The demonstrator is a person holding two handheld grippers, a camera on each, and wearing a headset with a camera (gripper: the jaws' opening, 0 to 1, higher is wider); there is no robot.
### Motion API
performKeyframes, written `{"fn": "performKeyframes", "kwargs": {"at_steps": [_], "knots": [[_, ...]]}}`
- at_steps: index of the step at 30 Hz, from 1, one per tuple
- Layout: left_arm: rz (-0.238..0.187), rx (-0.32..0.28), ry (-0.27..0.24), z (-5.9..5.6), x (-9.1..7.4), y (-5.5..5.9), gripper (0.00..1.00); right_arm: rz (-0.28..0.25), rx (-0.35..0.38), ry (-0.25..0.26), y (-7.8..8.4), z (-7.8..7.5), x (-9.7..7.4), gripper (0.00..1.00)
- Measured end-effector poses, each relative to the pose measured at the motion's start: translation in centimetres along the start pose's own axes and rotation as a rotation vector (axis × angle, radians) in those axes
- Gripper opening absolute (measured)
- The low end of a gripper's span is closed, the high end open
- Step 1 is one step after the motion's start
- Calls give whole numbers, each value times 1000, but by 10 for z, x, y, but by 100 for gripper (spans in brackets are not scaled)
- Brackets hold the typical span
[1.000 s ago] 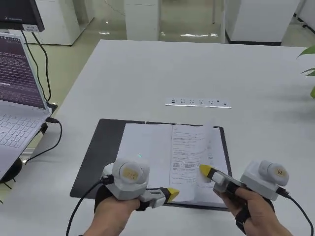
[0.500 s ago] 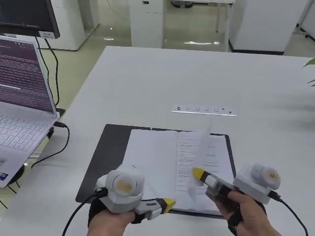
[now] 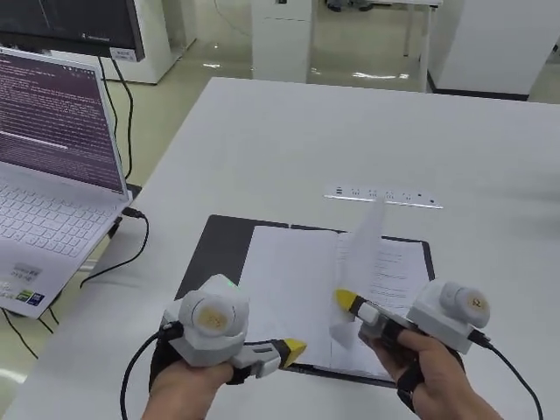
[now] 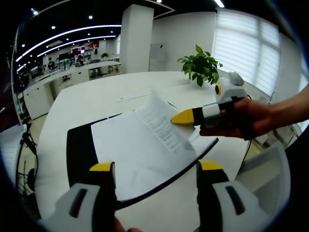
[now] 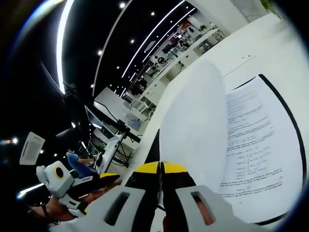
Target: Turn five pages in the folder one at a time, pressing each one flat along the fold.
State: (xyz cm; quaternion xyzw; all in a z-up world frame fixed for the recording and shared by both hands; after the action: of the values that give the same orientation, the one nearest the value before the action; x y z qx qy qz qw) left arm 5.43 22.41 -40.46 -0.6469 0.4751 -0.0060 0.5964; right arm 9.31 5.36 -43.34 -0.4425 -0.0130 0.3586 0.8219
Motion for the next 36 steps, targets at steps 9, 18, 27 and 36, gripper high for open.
{"fn": "performKeyframes", "kwargs": {"at_steps": [9,18,27,36], "knots": [[0,0,-14,13,-17,2,69,31,-8,-45,7,20,22,0],[-10,-18,-41,28,-32,4,69,68,-13,-77,18,33,37,0],[-21,-32,-56,36,-41,6,69,107,-15,-96,31,39,46,0],[-22,-50,-56,43,-44,11,69,141,-14,-106,41,47,58,0]]}}
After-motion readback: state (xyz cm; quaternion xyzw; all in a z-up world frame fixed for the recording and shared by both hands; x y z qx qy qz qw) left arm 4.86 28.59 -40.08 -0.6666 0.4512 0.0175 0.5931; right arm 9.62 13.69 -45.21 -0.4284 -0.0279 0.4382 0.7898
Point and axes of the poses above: the centre of the closed fingertips' face, and the gripper's own axes: x roughly forward along the fingers, z roughly to its left, y roughly out of its underside, the point moved 6 cm from there along -x, roughly backward along the fingers, and after that the axes turned 12 degrees about -x, right-handed, at the moved point
